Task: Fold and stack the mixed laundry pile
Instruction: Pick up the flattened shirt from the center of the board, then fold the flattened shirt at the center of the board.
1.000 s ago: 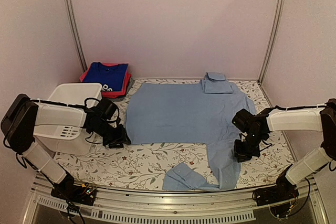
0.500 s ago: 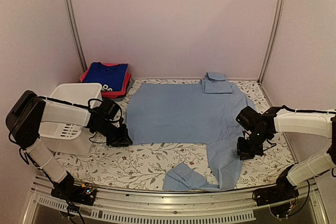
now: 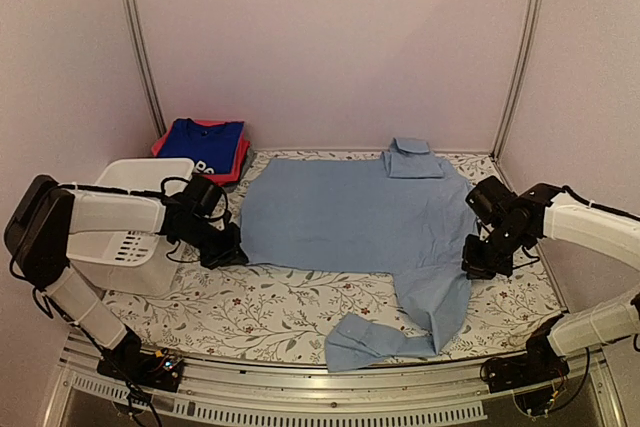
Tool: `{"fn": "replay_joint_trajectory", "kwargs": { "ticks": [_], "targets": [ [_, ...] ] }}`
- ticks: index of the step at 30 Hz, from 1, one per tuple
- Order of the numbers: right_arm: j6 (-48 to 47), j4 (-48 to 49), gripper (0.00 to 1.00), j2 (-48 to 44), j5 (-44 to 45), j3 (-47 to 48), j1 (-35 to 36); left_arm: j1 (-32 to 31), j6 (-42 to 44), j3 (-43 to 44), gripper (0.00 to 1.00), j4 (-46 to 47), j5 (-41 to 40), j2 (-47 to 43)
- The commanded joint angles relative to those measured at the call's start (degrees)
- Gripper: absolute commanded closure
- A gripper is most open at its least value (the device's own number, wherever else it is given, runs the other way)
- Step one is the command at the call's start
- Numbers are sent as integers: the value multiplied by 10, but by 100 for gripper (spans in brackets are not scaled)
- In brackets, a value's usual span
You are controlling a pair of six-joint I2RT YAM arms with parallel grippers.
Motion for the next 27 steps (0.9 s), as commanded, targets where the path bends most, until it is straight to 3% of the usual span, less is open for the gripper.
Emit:
{"fn": "replay_joint_trajectory", "kwargs": {
  "ticks": [1,18,27],
  "targets": [
    [-44,-5,100,-3,29,48,-54,28,8,34,100,-14,7,-8],
    [-190,58,100,176,22,288,-180,79,57,196,100,-39,20,99],
    [-223,99,100,308,-5,384,-189,91,90,298,100,-50,10,204]
  ]
}}
